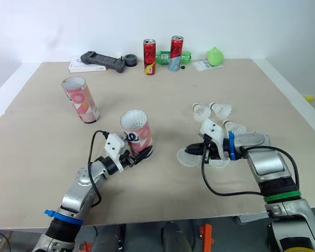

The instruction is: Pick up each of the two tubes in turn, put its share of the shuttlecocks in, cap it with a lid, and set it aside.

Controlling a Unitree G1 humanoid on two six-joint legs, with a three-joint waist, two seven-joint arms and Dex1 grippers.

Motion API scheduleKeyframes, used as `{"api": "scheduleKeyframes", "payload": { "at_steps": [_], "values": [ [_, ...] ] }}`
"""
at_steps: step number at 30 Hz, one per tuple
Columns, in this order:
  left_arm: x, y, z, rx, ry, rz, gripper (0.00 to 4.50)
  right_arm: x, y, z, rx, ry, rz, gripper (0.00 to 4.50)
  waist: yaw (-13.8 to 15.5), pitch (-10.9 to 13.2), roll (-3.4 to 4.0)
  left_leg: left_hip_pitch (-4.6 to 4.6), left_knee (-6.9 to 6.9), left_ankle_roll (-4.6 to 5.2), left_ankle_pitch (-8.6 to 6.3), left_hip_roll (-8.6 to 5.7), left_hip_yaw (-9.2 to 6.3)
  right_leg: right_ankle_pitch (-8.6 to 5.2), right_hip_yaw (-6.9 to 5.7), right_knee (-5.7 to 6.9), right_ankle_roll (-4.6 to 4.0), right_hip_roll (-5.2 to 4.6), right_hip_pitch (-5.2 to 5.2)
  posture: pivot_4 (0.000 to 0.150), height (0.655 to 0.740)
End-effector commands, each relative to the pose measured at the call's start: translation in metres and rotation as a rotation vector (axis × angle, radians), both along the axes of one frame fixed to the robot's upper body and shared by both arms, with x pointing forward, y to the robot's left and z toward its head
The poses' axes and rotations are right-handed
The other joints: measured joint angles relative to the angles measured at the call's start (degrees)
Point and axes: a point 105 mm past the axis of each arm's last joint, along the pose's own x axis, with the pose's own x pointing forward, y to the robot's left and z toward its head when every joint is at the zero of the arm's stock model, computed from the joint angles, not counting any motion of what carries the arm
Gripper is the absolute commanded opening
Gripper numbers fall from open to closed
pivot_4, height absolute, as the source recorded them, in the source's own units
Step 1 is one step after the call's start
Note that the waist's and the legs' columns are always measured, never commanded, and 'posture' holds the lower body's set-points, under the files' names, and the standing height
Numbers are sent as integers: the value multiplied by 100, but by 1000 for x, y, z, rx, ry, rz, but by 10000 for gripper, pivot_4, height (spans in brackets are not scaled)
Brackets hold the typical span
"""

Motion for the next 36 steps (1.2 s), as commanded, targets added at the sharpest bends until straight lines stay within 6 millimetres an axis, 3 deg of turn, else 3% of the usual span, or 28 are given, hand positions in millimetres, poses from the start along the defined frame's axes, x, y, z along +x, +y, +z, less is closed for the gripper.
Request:
{"api": "scheduleKeyframes", "payload": {
  "at_steps": [1,3,6,10,13,19,36],
  "values": [
    [1,-1,-7,37,17,3,32306,-5,32,92,112,-248,121,889,2,0,3,3,2,1,0,0,-2,0,0,2,-1,2,0,1500,7400],
    [3,-1,-9,65,20,7,32306,-6,55,121,135,-334,191,889,6,-2,1,5,0,2,1,1,-8,4,-4,1,-6,5,-3,1500,7400],
    [5,-2,-10,81,17,2,32306,-7,81,138,126,-394,263,889,16,-6,-5,6,-1,1,1,2,-11,1,-8,-1,-10,4,-1,1500,7400],
    [7,-4,-10,91,12,3,32306,-5,108,139,75,-431,342,889,17,-7,-7,-6,0,-1,-1,-1,-7,0,-8,-4,-9,-2,-2,1500,7400],
    [9,-3,-9,97,8,11,32306,-1,118,132,17,-456,362,889,21,-7,-7,-12,-2,0,0,0,-9,1,-8,-4,-10,0,-8,1500,7400],
    [8,-3,-11,103,11,24,32306,4,126,115,-59,-469,391,889,14,-7,-6,-12,-4,0,0,1,-9,1,-8,-3,-10,1,-10,1500,7400],
    [7,1,-12,116,17,39,32306,9,129,96,-177,-514,413,889,13,-7,-7,-12,-5,0,0,1,-8,1,-8,-3,-12,1,-12,1500,7400]
  ]
}}
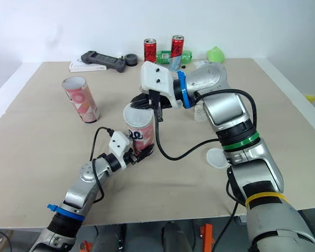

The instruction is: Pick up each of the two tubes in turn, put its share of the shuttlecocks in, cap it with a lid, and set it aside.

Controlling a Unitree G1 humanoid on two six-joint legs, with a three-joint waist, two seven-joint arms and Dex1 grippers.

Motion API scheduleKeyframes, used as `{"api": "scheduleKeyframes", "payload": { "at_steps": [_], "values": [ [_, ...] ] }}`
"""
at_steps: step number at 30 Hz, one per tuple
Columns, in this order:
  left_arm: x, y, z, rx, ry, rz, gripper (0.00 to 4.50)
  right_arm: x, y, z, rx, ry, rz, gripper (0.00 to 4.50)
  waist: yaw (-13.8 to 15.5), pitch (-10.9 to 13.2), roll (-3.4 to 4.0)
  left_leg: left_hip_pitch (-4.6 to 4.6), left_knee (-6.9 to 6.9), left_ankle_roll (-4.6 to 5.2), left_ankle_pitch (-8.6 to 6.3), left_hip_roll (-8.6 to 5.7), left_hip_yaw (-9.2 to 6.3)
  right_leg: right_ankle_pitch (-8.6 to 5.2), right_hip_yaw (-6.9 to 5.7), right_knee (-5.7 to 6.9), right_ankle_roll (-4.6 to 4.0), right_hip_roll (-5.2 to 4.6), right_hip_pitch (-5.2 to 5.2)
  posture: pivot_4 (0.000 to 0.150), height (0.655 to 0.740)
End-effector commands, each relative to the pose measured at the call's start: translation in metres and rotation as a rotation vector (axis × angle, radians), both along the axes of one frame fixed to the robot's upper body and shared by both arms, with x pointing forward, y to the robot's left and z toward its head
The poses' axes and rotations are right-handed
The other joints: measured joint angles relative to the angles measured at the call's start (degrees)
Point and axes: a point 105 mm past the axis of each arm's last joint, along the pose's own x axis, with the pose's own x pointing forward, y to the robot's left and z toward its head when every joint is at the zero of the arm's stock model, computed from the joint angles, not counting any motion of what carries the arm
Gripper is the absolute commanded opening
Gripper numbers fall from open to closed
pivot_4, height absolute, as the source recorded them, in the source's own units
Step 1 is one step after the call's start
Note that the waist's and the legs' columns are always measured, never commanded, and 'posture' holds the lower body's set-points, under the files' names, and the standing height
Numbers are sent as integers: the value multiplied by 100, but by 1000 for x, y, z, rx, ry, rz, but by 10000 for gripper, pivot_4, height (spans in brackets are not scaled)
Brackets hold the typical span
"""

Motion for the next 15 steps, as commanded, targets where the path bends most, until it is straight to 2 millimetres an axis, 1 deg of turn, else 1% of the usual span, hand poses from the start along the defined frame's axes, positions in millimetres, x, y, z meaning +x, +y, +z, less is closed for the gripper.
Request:
{"api": "scheduleKeyframes", "payload": {
  "at_steps": [1,6,15],
  "values": [
    [0,7,-13,48,37,29,32306,-3,-1,6,-6,-46,17,889,0,0,0,0,0,0,0,0,0,0,0,0,0,0,0,1500,7400],
    [0,7,-12,50,36,27,32306,-3,-1,0,-22,-43,17,889,0,0,0,0,-2,0,0,0,0,-1,0,0,-1,0,0,1500,7400],
    [1,8,-12,53,36,27,32306,-6,-2,-5,-29,-37,22,889,-2,0,0,2,-2,0,0,1,0,-1,0,0,-2,1,0,1500,7400]
  ]
}}
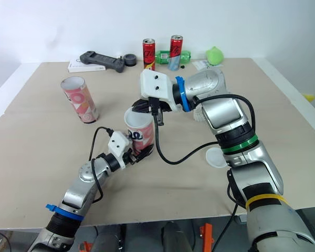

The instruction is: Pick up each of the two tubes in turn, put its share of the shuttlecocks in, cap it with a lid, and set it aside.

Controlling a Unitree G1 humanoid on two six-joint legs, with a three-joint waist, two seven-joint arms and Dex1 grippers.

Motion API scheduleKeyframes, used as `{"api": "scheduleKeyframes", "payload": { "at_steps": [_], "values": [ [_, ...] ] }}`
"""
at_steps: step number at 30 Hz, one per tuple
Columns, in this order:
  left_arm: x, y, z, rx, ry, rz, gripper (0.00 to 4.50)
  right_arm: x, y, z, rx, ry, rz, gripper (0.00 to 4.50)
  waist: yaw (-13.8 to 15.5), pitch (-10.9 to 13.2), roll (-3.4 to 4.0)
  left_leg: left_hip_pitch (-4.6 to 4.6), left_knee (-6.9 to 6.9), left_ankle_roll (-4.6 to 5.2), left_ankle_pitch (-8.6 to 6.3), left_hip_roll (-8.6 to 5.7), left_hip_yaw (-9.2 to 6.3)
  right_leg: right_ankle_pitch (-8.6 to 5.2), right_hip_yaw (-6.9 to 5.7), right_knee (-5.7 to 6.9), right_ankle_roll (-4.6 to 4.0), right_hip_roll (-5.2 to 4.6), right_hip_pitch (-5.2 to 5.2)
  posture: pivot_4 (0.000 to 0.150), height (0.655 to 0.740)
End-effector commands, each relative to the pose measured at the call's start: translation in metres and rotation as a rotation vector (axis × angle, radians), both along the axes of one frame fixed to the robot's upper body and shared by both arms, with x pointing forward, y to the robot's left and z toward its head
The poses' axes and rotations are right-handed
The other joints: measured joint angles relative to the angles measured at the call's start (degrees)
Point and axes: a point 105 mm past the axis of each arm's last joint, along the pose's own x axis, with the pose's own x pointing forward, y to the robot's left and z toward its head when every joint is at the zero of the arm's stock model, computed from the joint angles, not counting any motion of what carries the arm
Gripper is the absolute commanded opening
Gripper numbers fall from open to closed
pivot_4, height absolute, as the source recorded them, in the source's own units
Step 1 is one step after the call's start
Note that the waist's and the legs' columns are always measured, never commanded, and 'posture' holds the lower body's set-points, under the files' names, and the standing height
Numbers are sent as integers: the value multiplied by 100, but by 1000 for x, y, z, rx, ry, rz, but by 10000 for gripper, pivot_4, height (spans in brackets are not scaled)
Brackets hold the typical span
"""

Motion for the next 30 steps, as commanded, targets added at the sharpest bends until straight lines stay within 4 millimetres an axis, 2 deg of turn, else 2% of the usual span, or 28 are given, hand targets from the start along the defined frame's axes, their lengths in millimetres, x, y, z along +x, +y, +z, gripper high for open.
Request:
{"api": "scheduleKeyframes", "payload": {
  "at_steps": [1,15,21,22,24,29,30],
  "values": [
    [1,7,-12,44,39,29,32306,-5,0,2,-2,-17,19,889,0,0,0,0,0,0,0,0,0,0,0,0,0,0,0,1500,7400],
    [2,7,-12,48,41,30,32306,-12,7,-10,-10,22,59,889,0,0,0,1,-1,0,0,0,0,-1,0,0,-1,0,1,1500,7400],
    [3,6,-12,48,40,28,32306,-9,7,-8,-2,9,53,889,0,0,0,2,-1,0,0,0,0,-1,0,0,-2,0,1,1500,7400],
    [3,5,-12,48,40,27,32306,-8,7,-7,1,6,51,7488,0,0,0,2,-1,0,0,0,0,-1,0,0,-2,0,1,1500,7400],
    [3,5,-11,47,40,27,32306,-6,8,-4,10,-1,45,14489,0,-1,0,3,-1,0,0,0,0,-1,0,0,-2,0,0,1500,7400],
    [3,3,-11,45,40,24,32306,-3,6,5,28,-24,34,38206,1,-1,-1,3,0,0,0,0,0,-1,0,-1,-1,-1,3,1500,7400],
    [3,3,-11,44,40,22,32306,-3,5,9,36,-32,28,41530,1,-1,-1,3,0,0,0,0,0,-1,0,-1,-1,-2,3,1500,7400]
  ]
}}
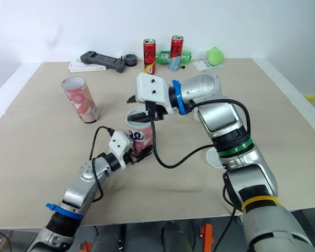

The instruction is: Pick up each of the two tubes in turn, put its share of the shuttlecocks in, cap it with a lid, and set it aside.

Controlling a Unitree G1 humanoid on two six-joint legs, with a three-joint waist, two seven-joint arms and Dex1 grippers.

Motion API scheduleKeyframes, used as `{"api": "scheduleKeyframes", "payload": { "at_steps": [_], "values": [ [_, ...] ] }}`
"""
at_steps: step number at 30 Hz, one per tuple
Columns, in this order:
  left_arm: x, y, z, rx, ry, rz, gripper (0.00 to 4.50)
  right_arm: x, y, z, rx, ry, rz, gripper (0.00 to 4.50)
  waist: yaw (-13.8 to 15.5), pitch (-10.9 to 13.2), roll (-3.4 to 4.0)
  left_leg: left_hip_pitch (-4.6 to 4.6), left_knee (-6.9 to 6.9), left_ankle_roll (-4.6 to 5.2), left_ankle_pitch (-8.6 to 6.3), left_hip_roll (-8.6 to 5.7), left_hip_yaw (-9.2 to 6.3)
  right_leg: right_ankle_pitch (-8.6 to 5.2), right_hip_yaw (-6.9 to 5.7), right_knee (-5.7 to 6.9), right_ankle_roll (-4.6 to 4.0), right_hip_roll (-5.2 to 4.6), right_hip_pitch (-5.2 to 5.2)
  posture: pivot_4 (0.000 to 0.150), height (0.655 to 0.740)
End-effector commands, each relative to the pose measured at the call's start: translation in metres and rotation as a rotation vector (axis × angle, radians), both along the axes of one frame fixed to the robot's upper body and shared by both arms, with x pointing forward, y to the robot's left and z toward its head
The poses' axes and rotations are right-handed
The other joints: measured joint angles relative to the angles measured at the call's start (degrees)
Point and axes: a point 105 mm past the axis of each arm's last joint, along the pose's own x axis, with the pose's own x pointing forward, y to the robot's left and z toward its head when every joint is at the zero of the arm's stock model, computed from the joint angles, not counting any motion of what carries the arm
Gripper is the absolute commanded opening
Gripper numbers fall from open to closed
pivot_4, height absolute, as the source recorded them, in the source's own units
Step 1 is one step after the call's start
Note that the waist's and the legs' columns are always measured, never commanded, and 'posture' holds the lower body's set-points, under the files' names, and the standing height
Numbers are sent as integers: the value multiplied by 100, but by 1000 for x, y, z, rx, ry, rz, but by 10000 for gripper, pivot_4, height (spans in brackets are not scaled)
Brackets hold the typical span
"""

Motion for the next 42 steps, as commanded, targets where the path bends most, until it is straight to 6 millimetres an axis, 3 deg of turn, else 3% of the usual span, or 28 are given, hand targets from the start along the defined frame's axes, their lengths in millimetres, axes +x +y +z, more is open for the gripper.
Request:
{"api": "scheduleKeyframes", "payload": {
  "at_steps": [1,8,15,18,25,26,31,32,36,42],
  "values": [
    [3,5,-11,33,38,30,32306,1,-3,9,6,-20,-6,43989,0,0,0,0,0,0,0,0,0,0,0,0,0,0,-1,1500,7400],
    [4,4,-11,32,40,27,32306,-1,-8,55,135,-65,-6,43989,0,2,1,-2,0,0,0,0,0,1,-1,0,-1,0,-4,1500,7400],
    [5,3,-10,29,36,24,32306,-1,-11,60,142,-75,-5,43989,0,2,1,-2,-1,0,0,0,1,0,0,0,-1,-1,-4,1500,7400],
    [6,2,-10,28,34,23,32306,-8,-12,65,153,-67,19,35760,0,2,0,-2,-1,0,0,0,1,1,0,0,-2,-1,-5,1500,7400],
    [5,2,-10,28,37,23,32306,-6,-32,60,100,-39,-9,935,0,2,0,-5,-2,-1,-1,0,1,-2,0,-1,-3,-1,-7,1500,7400],
    [5,2,-11,28,37,22,32306,-3,-34,58,95,-39,-24,239,0,2,0,-5,-2,-1,-1,0,1,-2,-1,-1,-3,-1,-8,1500,7400],
    [5,1,-11,27,36,19,32306,4,-32,47,127,93,-71,18650,-1,2,0,-5,-2,-1,-1,0,2,-1,-1,-1,-4,-2,-9,1500,7400],
    [5,1,-11,27,36,18,32306,5,-29,43,127,125,-79,26183,0,2,0,-5,-4,-1,-1,0,2,-1,-1,-1,-4,-2,-10,1500,7400],
    [5,0,-11,26,39,17,32306,9,-23,37,127,189,-124,43913,0,2,0,-5,-6,-1,-1,0,2,-2,-1,-1,-6,-2,-10,1500,7400],
    [5,-1,-11,25,37,16,32306,17,-16,33,123,332,-200,44582,-1,2,0,-6,-7,-1,-1,0,1,-2,-1,0,-7,-1,-12,1500,7400]
  ]
}}
